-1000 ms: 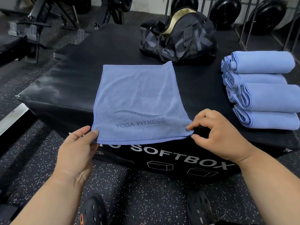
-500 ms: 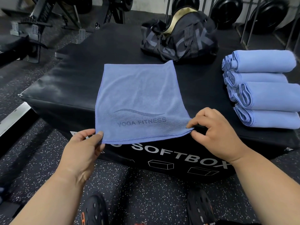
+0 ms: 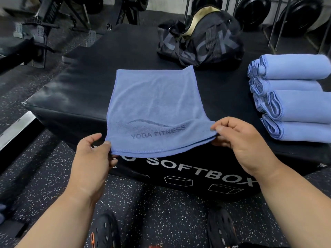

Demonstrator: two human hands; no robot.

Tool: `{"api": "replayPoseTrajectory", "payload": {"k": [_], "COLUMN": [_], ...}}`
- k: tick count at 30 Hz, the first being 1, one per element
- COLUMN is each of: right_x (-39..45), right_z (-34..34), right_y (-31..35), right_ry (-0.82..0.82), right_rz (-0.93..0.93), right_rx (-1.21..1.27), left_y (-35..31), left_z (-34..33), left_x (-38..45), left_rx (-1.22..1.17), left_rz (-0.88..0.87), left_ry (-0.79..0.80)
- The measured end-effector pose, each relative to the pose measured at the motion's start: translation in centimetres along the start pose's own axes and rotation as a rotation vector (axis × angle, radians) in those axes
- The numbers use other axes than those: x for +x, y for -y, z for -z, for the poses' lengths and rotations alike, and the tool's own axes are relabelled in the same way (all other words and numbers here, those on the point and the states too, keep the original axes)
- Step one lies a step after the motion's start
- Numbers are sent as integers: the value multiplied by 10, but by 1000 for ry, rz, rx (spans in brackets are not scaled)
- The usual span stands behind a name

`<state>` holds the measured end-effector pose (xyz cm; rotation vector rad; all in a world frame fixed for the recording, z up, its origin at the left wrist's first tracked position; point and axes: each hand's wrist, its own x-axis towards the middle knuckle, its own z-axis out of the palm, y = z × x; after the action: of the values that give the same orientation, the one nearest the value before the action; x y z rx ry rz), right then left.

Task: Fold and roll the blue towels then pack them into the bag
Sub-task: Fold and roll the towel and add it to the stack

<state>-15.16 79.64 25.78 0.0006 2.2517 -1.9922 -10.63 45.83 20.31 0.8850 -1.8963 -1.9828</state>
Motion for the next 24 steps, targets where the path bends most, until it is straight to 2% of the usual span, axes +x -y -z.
{"api": "replayPoseTrajectory", "payload": {"k": [5,13,24], "right_x": [0,-11,-131], "right_z": [-6,-12,6], "right_y": [1,22,81], "right_ry": [-23,18,-94], "right_rz": [-86,-35,-230], "right_rx": [89,359,641], "left_y": [1,-26,-101], "left_z": [0,0,37], "left_x": [-1,-18,-137], "left_rx": [-81,-42,24], "left_rz": [80,-56,-128], "left_ry": [0,-2,95]}}
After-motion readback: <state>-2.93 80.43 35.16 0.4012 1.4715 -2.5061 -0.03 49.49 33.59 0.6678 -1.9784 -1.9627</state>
